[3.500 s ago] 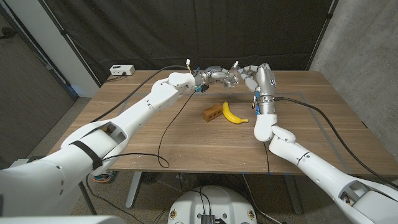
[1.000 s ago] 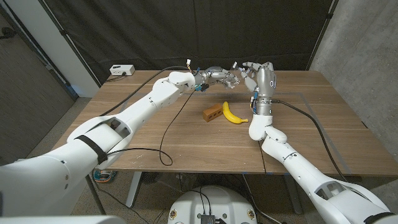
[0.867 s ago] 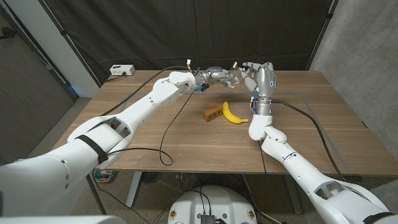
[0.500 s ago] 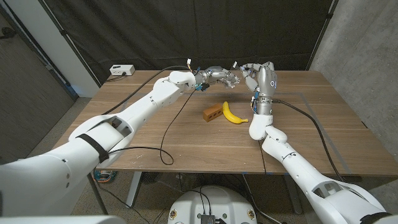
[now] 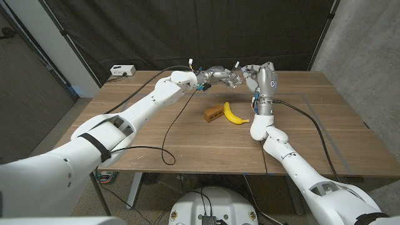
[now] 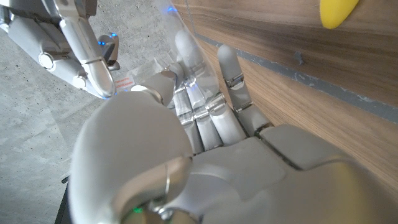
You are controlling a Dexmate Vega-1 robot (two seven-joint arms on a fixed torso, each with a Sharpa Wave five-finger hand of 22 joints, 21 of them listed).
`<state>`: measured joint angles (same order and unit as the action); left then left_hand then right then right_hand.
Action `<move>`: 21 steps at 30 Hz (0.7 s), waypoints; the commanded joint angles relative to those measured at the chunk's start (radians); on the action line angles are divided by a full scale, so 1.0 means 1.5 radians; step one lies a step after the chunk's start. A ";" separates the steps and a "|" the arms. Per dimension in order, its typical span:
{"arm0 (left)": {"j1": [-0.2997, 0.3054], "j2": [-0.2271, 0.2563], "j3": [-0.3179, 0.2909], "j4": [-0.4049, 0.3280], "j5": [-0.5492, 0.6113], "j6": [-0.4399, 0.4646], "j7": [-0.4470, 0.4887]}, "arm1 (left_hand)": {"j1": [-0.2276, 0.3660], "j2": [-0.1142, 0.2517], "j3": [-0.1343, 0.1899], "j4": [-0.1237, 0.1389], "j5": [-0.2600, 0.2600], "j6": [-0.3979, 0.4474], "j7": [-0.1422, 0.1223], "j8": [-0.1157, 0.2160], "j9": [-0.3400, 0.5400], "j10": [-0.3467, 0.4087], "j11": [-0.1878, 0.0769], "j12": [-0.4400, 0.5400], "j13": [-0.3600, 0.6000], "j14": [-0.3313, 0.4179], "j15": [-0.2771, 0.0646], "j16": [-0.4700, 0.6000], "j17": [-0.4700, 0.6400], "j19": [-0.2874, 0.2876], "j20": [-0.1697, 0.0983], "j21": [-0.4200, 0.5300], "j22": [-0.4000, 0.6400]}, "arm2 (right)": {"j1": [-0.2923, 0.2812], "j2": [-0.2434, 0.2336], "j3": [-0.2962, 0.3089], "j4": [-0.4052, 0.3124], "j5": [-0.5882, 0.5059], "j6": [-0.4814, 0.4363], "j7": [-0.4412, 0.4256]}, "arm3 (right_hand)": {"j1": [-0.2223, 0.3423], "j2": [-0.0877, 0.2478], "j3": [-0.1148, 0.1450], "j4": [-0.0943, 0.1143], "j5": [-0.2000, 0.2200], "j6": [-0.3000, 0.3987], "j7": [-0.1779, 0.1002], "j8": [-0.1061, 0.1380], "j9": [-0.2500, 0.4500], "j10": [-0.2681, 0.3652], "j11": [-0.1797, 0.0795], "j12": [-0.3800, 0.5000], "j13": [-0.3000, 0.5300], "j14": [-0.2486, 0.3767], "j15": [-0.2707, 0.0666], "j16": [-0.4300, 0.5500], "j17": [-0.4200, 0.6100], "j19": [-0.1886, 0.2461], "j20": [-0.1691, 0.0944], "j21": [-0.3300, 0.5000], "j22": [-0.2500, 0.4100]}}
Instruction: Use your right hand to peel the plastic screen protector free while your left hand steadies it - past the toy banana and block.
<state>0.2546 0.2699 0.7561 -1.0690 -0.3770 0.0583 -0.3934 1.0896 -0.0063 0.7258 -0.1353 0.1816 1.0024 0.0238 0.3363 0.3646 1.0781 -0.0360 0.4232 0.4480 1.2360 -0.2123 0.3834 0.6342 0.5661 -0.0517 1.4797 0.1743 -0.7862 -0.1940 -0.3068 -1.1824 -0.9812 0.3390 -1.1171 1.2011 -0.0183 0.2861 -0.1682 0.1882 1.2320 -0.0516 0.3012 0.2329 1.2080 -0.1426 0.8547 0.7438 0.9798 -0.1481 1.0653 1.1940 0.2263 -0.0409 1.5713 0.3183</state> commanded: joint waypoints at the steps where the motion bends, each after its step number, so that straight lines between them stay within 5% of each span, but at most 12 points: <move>1: -0.009 -0.011 -0.002 0.024 -0.012 0.002 -0.018 | 0.003 0.004 0.006 0.001 0.004 0.047 0.043 -0.002 0.003 0.069 -0.060 0.002 0.004 0.000 -0.002 0.000 0.003 -0.001 -0.070 0.003 0.002 | 0.013 0.046 0.068 0.047 -0.096 0.052 0.000 | 0.009 -0.004 0.009 -0.001 0.007 0.024 -0.010 0.003 -0.003 0.010 -0.003 0.004 0.002 0.009 -0.050 0.005 0.010 0.010 -0.051 0.000 0.002; 10: -0.011 -0.019 -0.008 0.038 -0.017 -0.006 -0.015 | 0.003 0.004 0.007 0.001 0.004 0.049 0.042 -0.003 0.005 0.070 -0.061 0.001 0.005 0.000 -0.002 0.000 0.005 -0.002 -0.069 0.004 0.002 | 0.020 0.035 0.046 0.061 -0.055 0.070 0.000 | 0.010 -0.010 0.018 0.002 0.013 0.033 -0.009 0.001 -0.006 0.021 -0.011 0.028 0.035 0.015 -0.050 0.013 0.024 0.000 -0.052 0.004 0.010; 14: -0.010 -0.024 -0.013 0.047 -0.022 -0.010 -0.008 | 0.002 0.004 0.007 0.001 0.004 0.050 0.043 -0.004 0.005 0.069 -0.059 0.001 0.005 0.001 -0.002 0.000 0.005 -0.002 -0.070 0.004 0.002 | 0.014 0.026 0.026 0.051 -0.025 0.057 0.000 | 0.002 -0.022 0.043 0.006 0.017 0.043 -0.011 -0.013 -0.010 0.001 -0.028 0.131 0.206 0.016 -0.048 0.061 0.031 -0.025 -0.044 0.007 0.036; 19: -0.017 -0.036 -0.016 0.072 -0.026 -0.018 -0.011 | 0.003 0.003 0.008 0.000 0.004 0.051 0.043 -0.004 0.005 0.070 -0.059 0.000 0.005 0.001 -0.002 0.000 0.006 -0.001 -0.070 0.005 0.002 | 0.014 0.017 0.008 0.048 -0.003 0.054 0.000 | -0.001 -0.028 0.053 0.006 0.018 0.046 -0.014 -0.016 -0.010 -0.009 -0.029 0.160 0.260 0.007 -0.048 0.073 0.031 -0.034 -0.045 0.005 0.042; 21: -0.022 -0.040 -0.014 0.084 -0.024 -0.024 -0.014 | 0.002 0.004 0.009 0.000 0.004 0.050 0.043 -0.005 0.006 0.070 -0.060 0.000 0.006 0.002 -0.002 0.000 0.006 -0.001 -0.070 0.005 0.002 | 0.014 0.038 0.033 0.058 -0.017 0.065 0.000 | -0.002 -0.027 0.056 0.007 0.018 0.046 -0.015 -0.017 -0.009 -0.012 -0.028 0.164 0.270 0.004 -0.048 0.074 0.030 -0.036 -0.043 0.004 0.043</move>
<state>0.2379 0.2356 0.7409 -1.0009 -0.4053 0.0444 -0.4118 1.0907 -0.0052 0.7294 -0.1325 0.1821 1.0023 0.0239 0.3325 0.3693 1.0791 -0.0371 0.4168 0.4525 1.2362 -0.2120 0.3834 0.6406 0.5661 -0.0517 1.4836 0.1743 -0.7635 -0.1535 -0.2620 -1.1104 -1.0366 0.4204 -1.1170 1.1960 -0.0514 0.3579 -0.1598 0.2079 1.2617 -0.0394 0.2795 0.2135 1.2248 -0.1570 1.0907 1.1283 0.9898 -0.1551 1.1689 1.2387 0.1740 -0.0394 1.5770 0.3784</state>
